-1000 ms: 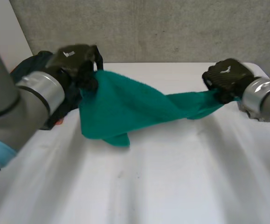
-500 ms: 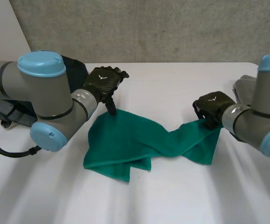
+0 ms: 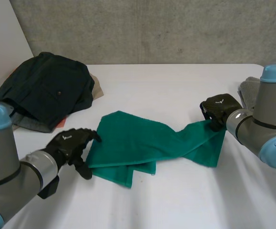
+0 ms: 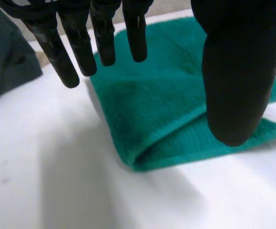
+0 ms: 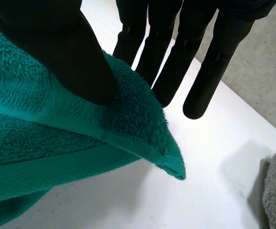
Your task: Fold the laundry.
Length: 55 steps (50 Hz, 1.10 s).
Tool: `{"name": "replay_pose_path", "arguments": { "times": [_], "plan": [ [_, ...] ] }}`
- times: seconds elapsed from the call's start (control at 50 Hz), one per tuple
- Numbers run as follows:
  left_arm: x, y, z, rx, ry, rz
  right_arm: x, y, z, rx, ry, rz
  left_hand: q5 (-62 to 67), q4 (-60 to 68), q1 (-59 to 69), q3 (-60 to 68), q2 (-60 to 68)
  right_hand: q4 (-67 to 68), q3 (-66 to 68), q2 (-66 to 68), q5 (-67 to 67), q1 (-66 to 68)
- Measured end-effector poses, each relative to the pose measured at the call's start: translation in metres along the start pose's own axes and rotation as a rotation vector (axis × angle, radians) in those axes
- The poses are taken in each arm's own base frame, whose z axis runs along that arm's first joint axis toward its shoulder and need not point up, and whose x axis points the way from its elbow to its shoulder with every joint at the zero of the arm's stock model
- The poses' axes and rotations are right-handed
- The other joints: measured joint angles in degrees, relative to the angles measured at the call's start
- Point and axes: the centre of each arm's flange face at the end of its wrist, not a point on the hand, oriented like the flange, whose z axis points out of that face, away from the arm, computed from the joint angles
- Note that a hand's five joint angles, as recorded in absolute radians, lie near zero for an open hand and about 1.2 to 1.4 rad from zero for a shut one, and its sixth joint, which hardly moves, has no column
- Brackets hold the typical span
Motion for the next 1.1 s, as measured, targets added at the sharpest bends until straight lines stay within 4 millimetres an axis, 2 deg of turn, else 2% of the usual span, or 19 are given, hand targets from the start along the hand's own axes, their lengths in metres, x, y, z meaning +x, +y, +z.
{"name": "replay_pose_path", "arguments": {
  "times": [0.24,0.36,0.4,0.42,0.52,0.56,0.62,0.66,0.7,0.8,0.88,0.92,0.98,1.06,1.1],
  "plan": [
    [-0.015,0.009,0.045,0.054,-0.015,0.007,-0.007,0.013,-0.003,-0.034,-0.019,0.005,6.45,5.96,5.1,4.95,5.02,0.0,0.0,0.0,0.0,0.0],
    [-0.016,0.014,0.06,0.041,-0.01,0.008,-0.006,0.011,-0.009,-0.015,-0.008,0.003,7.98,7.44,6.32,6.4,6.51,0.0,0.15,0.0,0.01,0.0],
    [-0.016,0.015,0.063,0.037,-0.008,0.01,-0.005,0.009,-0.012,-0.004,-0.001,0.002,11.71,11.28,10.55,10.19,10.25,0.0,0.15,0.0,0.01,0.0],
    [-0.016,0.015,0.064,0.038,-0.008,0.011,-0.004,0.008,-0.013,-0.001,0.001,0.002,19.17,18.96,19.81,17.93,18.09,0.0,0.15,0.0,0.01,0.0],
    [-0.016,0.012,0.068,0.048,-0.008,0.024,0.001,0.004,-0.017,0.016,0.017,0.002,42.5,42.55,42.24,41.53,42.41,0.0,0.15,0.0,0.01,0.0],
    [-0.016,0.009,0.067,0.056,-0.01,0.034,0.003,0.0,-0.02,0.025,0.024,0.001,46.15,46.85,44.27,45.72,46.21,0.0,0.15,0.0,0.01,0.0],
    [-0.016,-0.003,0.064,0.092,-0.018,0.055,0.008,-0.01,-0.028,0.049,0.041,-0.008,46.3,47.9,44.27,46.71,47.2,0.0,0.15,0.0,0.01,0.0],
    [-0.016,-0.019,0.058,0.139,-0.024,0.068,0.011,-0.019,-0.036,0.07,0.053,-0.021,46.3,47.96,44.27,46.71,47.21,0.0,0.15,0.0,0.01,0.0],
    [-0.016,-0.042,0.045,0.211,-0.032,0.082,0.015,-0.029,-0.045,0.087,0.063,-0.037,46.3,47.97,44.27,46.71,47.22,0.0,0.15,0.0,0.0,0.0],
    [-0.012,-0.104,0.0,0.423,-0.051,0.117,0.026,-0.068,-0.088,0.154,0.081,-0.12,46.3,47.97,44.27,46.72,47.22,0.0,0.15,0.0,0.01,0.0],
    [-0.009,-0.125,-0.025,0.501,-0.055,0.131,0.026,-0.084,-0.11,0.191,0.056,-0.157,46.3,47.97,44.27,46.72,47.22,0.0,0.18,0.0,0.01,0.0],
    [-0.009,-0.124,-0.027,0.491,-0.054,0.13,0.022,-0.085,-0.116,0.196,0.03,-0.166,46.3,47.98,44.27,46.73,47.23,0.0,0.33,0.0,0.01,0.0],
    [-0.009,-0.11,-0.019,0.431,-0.051,0.122,0.016,-0.08,-0.116,0.181,-0.009,-0.165,46.3,47.98,44.27,46.85,47.29,0.0,0.34,0.0,0.01,0.0],
    [-0.012,-0.081,0.004,0.316,-0.043,0.105,0.007,-0.061,-0.104,0.124,-0.058,-0.149,45.83,47.3,43.74,46.26,46.67,0.0,0.34,0.0,0.01,0.0],
    [-0.013,-0.067,0.014,0.263,-0.037,0.097,0.005,-0.052,-0.097,0.096,-0.072,-0.14,41.91,42.13,39.77,41.3,40.71,0.0,0.34,0.0,0.0,0.0]
  ]
}}
